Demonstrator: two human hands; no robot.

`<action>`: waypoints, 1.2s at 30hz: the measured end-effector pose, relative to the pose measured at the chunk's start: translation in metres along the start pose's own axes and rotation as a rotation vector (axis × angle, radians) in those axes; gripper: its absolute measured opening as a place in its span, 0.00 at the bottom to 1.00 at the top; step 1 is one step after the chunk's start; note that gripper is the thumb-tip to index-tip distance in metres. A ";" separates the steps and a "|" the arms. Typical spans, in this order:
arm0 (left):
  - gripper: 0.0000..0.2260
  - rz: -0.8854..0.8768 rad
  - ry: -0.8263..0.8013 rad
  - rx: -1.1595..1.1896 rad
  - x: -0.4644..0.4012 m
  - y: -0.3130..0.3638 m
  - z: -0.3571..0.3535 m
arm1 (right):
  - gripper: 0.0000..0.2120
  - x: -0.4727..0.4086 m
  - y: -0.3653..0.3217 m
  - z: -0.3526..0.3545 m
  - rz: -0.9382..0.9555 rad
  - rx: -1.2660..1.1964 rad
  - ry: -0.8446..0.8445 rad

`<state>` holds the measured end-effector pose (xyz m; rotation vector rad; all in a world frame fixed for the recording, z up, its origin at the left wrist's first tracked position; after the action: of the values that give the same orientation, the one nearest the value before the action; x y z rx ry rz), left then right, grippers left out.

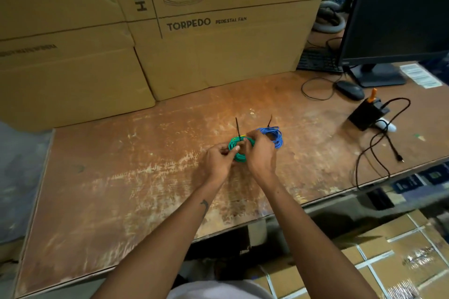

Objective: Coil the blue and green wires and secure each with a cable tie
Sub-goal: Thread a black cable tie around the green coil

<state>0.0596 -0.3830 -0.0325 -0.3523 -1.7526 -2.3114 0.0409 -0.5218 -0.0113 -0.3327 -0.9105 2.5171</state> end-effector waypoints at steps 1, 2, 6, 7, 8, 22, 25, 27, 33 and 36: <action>0.11 0.003 -0.006 0.001 -0.001 -0.001 0.000 | 0.13 0.003 -0.001 -0.003 0.024 0.057 -0.005; 0.12 0.005 -0.016 0.003 -0.002 -0.002 0.001 | 0.14 0.007 -0.001 -0.005 0.046 0.110 -0.005; 0.20 -0.067 -0.049 -0.051 0.005 0.005 0.007 | 0.15 0.019 0.004 -0.011 0.042 0.162 0.073; 0.19 -0.090 -0.066 -0.074 0.008 0.007 0.008 | 0.14 0.022 0.004 -0.011 0.051 0.158 0.101; 0.18 -0.108 -0.088 -0.096 0.009 0.006 0.008 | 0.14 0.025 0.004 -0.011 0.069 0.161 0.122; 0.24 -0.240 -0.195 -0.220 0.037 -0.004 0.024 | 0.29 0.049 0.005 -0.008 0.172 0.344 0.036; 0.23 -0.228 -0.247 -0.233 0.039 -0.007 0.026 | 0.25 0.049 0.003 -0.010 0.176 0.370 0.034; 0.22 -0.200 -0.282 -0.219 0.038 -0.002 0.027 | 0.22 0.047 0.001 -0.011 0.191 0.385 0.030; 0.21 -0.156 -0.287 -0.234 0.038 0.007 0.024 | 0.18 0.048 0.002 -0.011 0.217 0.446 0.012; 0.21 -0.195 -0.290 -0.262 0.046 0.010 0.029 | 0.18 0.050 -0.002 -0.010 0.232 0.461 0.011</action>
<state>0.0204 -0.3587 -0.0014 -0.6147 -1.6689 -2.7597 0.0017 -0.4913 -0.0214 -0.3152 -0.2767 2.8342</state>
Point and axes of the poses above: each hand's wrist, its own x-axis away from the middle knuckle, its own z-axis out of the back of the hand, y = z × x, the point moved 3 cm from there along -x, towards the middle knuckle, and after that the axes turned 1 degree about z, right-handed, at the moved point
